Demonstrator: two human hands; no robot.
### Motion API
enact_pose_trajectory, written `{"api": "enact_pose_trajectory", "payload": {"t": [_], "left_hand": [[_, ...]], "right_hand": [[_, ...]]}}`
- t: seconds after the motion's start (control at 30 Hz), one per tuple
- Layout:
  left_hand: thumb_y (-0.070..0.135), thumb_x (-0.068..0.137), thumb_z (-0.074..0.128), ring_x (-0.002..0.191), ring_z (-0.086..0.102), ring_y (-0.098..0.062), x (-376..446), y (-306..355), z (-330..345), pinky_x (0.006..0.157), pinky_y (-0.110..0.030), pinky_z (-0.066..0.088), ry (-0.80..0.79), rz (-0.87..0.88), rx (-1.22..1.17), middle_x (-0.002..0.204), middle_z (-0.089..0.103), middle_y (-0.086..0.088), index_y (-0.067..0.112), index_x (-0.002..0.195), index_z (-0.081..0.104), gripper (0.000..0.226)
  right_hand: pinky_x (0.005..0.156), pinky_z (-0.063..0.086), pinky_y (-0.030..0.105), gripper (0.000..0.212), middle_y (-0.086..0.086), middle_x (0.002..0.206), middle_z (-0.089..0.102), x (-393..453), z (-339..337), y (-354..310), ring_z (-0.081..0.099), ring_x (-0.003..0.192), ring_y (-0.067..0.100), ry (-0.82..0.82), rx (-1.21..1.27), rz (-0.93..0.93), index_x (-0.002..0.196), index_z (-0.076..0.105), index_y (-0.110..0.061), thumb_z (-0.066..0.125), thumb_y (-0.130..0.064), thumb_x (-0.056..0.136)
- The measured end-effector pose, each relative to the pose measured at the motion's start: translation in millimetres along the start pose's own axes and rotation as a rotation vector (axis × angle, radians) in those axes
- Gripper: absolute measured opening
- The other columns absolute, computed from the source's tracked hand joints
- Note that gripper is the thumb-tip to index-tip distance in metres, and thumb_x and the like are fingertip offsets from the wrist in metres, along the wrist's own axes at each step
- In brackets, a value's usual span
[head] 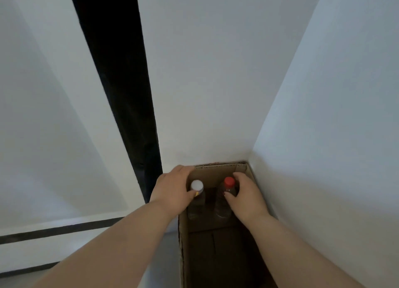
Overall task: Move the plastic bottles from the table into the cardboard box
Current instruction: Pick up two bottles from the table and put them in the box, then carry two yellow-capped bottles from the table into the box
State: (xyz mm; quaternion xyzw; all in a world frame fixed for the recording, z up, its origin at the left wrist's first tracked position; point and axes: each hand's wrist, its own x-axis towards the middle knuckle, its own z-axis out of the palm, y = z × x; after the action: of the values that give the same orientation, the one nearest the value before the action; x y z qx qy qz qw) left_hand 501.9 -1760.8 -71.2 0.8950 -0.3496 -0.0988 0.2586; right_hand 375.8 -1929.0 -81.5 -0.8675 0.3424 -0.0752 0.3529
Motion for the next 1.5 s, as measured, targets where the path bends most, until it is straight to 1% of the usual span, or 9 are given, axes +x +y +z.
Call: {"api": "enact_pose_trajectory", "payload": {"t": [0.13, 0.27, 0.43, 0.67, 0.9, 1.03, 1.17, 1.3, 1.5], "left_hand": [[0.049, 0.084, 0.069, 0.120, 0.054, -0.012, -39.9, 9.5, -27.3, 0.097, -0.028, 0.044, 0.098, 0.006, -0.055, 0.141, 0.049, 0.010, 0.035, 0.144, 0.038, 0.068], [0.055, 0.085, 0.064, 0.136, 0.045, -0.016, -100.3, 20.1, -61.3, 0.107, -0.037, 0.041, 0.172, -0.003, -0.096, 0.154, 0.038, 0.011, 0.037, 0.149, 0.028, 0.075], [0.056, 0.088, 0.060, 0.137, 0.045, -0.020, -184.3, 31.6, -105.9, 0.110, -0.039, 0.039, 0.218, 0.063, -0.075, 0.158, 0.035, 0.009, 0.037, 0.151, 0.025, 0.074], [0.052, 0.089, 0.059, 0.136, 0.045, -0.016, -299.9, 37.7, -145.7, 0.106, -0.033, 0.038, 0.317, 0.098, -0.072, 0.154, 0.038, 0.011, 0.033, 0.150, 0.028, 0.071], [0.054, 0.089, 0.056, 0.138, 0.041, -0.017, -462.6, 39.0, -179.3, 0.108, -0.034, 0.037, 0.445, 0.043, -0.045, 0.155, 0.034, 0.013, 0.033, 0.150, 0.027, 0.071], [0.056, 0.088, 0.055, 0.139, 0.040, -0.012, -572.8, 47.4, -198.8, 0.105, -0.031, 0.038, 0.548, -0.012, -0.088, 0.154, 0.035, 0.015, 0.035, 0.150, 0.029, 0.070], [0.062, 0.083, 0.049, 0.138, 0.037, -0.005, -678.4, 56.4, -217.5, 0.102, -0.024, 0.035, 0.617, -0.019, -0.125, 0.152, 0.035, 0.020, 0.037, 0.149, 0.031, 0.073], [0.063, 0.079, 0.048, 0.135, 0.036, 0.001, -784.2, 49.6, -247.6, 0.095, -0.010, 0.028, 0.740, -0.028, -0.123, 0.150, 0.036, 0.024, 0.039, 0.147, 0.033, 0.073], [0.062, 0.078, 0.048, 0.132, 0.042, -0.003, -956.1, 1.3, -301.9, 0.101, -0.022, 0.032, 0.873, -0.089, -0.068, 0.147, 0.042, 0.018, 0.036, 0.146, 0.036, 0.073]], "right_hand": [[0.111, 0.037, 0.032, 0.069, -0.001, 0.146, 0.048, -40.8, -17.7, -20.1, 0.046, 0.131, 0.017, 0.059, -0.040, -0.084, 0.145, 0.040, -0.023, 0.072, -0.032, 0.084], [0.111, 0.028, 0.027, 0.068, -0.006, 0.150, 0.043, -105.2, -38.5, -48.1, 0.040, 0.136, 0.015, 0.124, -0.080, -0.156, 0.146, 0.037, -0.029, 0.067, -0.040, 0.087], [0.114, 0.023, 0.028, 0.068, -0.007, 0.157, 0.032, -198.2, -56.7, -80.5, 0.029, 0.143, 0.012, 0.175, -0.117, -0.256, 0.149, 0.031, -0.031, 0.063, -0.042, 0.090], [0.107, 0.034, 0.028, 0.067, -0.012, 0.160, 0.026, -308.5, -61.4, -112.8, 0.028, 0.144, 0.014, 0.191, -0.107, -0.376, 0.149, 0.029, -0.036, 0.062, -0.043, 0.091], [0.112, 0.035, 0.036, 0.068, -0.008, 0.159, 0.030, -439.2, -62.1, -134.8, 0.027, 0.145, 0.015, 0.183, -0.041, -0.540, 0.150, 0.032, -0.029, 0.063, -0.042, 0.091], [0.111, 0.027, 0.032, 0.071, -0.006, 0.160, 0.027, -531.5, -61.8, -153.4, 0.023, 0.147, 0.016, 0.161, -0.023, -0.655, 0.151, 0.029, -0.028, 0.063, -0.043, 0.090], [0.104, 0.022, 0.025, 0.076, -0.011, 0.162, 0.018, -626.3, -55.1, -173.8, 0.017, 0.148, 0.014, 0.140, -0.029, -0.769, 0.152, 0.021, -0.036, 0.061, -0.049, 0.089], [0.106, 0.028, 0.027, 0.076, -0.011, 0.163, 0.016, -722.5, -39.2, -207.4, 0.017, 0.148, 0.013, 0.127, 0.015, -0.914, 0.152, 0.021, -0.036, 0.059, -0.052, 0.088], [0.109, 0.029, 0.027, 0.075, -0.012, 0.162, 0.016, -867.3, 14.9, -276.2, 0.017, 0.147, 0.011, 0.086, 0.129, -1.052, 0.152, 0.022, -0.035, 0.056, -0.053, 0.088]]}}
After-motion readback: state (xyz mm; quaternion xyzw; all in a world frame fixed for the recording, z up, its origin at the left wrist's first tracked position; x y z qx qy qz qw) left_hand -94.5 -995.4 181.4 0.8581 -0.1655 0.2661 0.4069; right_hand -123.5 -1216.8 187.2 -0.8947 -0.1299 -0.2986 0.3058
